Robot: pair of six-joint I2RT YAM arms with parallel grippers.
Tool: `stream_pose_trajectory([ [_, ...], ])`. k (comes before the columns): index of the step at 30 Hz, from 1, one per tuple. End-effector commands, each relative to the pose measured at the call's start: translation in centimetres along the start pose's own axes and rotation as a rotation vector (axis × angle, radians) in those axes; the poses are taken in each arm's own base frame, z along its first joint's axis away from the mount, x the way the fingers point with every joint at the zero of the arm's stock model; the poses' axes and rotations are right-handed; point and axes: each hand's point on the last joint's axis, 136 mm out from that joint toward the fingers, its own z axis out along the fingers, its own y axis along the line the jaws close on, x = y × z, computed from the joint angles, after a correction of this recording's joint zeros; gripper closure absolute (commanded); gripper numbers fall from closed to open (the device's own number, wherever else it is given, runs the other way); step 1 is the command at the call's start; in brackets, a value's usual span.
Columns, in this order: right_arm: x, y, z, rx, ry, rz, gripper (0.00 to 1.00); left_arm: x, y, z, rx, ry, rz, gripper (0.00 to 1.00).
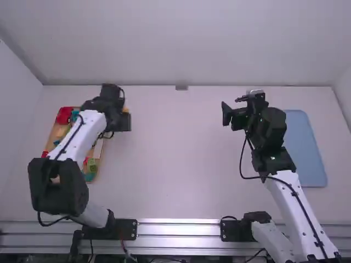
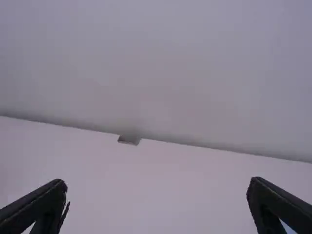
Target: Assemble lego blocks to make yellow taxi
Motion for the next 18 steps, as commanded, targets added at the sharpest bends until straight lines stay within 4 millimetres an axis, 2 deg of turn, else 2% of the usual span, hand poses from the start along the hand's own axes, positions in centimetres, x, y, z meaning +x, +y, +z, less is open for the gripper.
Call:
stream_pose_trajectory([
  [1,-1.8,0.1,-0.1,-0.001,-0.034,-0.004,0.01,1.6,-5.4,-0.2,0.136,0.01,0.499,0.54],
  [2,-1.8,0.2,-0.1,-0.005,-0.034,-0.005,0.01,2.1,-7.3,-0.1,0.168,0.008,0.618,0.6],
  [3,-1.8,0.3,-0.1,-0.007,-0.034,-0.005,0.01,2.3,-7.8,0.0,0.177,0.007,0.654,0.6],
  [4,-1.8,0.5,-0.1,-0.012,-0.034,-0.007,0.01,2.8,-9.6,0.0,0.212,0.001,0.778,0.63],
  [6,-1.7,0.7,-0.1,-0.018,-0.034,-0.008,0.01,4.4,-12.9,0.1,0.29,-0.003,1.001,0.63],
  [7,-1.7,0.8,-0.1,-0.02,-0.034,-0.008,0.01,4.7,-13.3,0.1,0.302,-0.003,1.035,0.63],
  [9,-1.7,1.2,0.0,-0.03,-0.033,-0.01,0.01,6.7,-15.7,0.2,0.381,0.004,1.23,0.62],
  [10,-1.7,1.4,0.0,-0.037,-0.032,-0.012,0.01,8.6,-17.1,0.3,0.445,0.025,1.382,0.62],
  [14,-1.7,2.0,0.0,-0.052,-0.032,-0.016,0.01,11.6,-18.5,1.5,0.513,0.094,1.57,0.61],
  [18,-1.7,2.1,0.0,-0.053,-0.031,-0.016,0.01,12.4,-19.0,2.9,0.527,0.129,1.573,0.6],
])
